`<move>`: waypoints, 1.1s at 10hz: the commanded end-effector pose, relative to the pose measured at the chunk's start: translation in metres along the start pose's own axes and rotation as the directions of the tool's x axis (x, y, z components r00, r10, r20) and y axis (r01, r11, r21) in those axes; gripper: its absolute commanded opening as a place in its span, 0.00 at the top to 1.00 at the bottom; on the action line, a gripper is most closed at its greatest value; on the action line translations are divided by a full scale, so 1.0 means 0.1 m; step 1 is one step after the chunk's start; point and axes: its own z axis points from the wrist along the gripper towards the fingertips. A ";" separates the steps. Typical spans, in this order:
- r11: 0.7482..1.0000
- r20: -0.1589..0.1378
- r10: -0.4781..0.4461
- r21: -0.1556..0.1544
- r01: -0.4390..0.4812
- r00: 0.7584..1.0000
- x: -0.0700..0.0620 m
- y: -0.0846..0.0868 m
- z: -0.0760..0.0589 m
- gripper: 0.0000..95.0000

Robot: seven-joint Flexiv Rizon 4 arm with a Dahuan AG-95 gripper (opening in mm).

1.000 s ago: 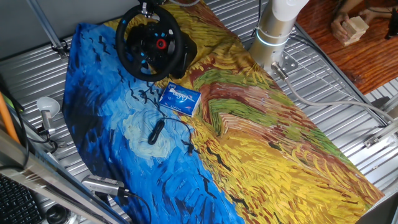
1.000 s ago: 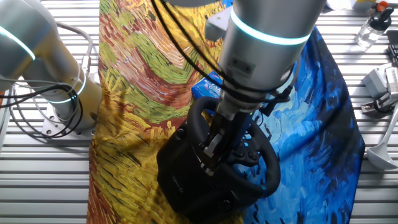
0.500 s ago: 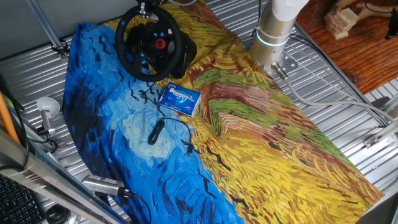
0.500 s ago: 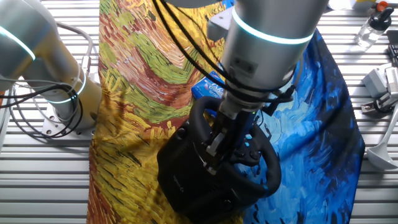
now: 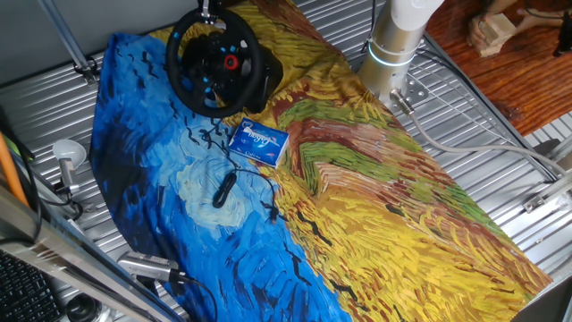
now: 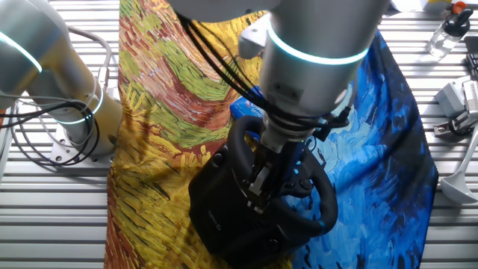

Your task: Rotate the steering wheel 90 degrees counterclockwise

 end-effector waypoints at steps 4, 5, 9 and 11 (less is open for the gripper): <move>1.000 -0.081 -0.009 0.020 0.011 0.997 -0.01 0.03 0.03 1.00; 1.000 -0.078 -0.006 0.026 0.008 0.997 -0.01 0.04 0.04 1.00; 0.999 -0.066 -0.008 0.050 0.011 0.998 0.00 0.04 0.04 1.00; 0.998 -0.059 0.001 0.058 0.002 0.998 0.00 0.04 0.04 1.00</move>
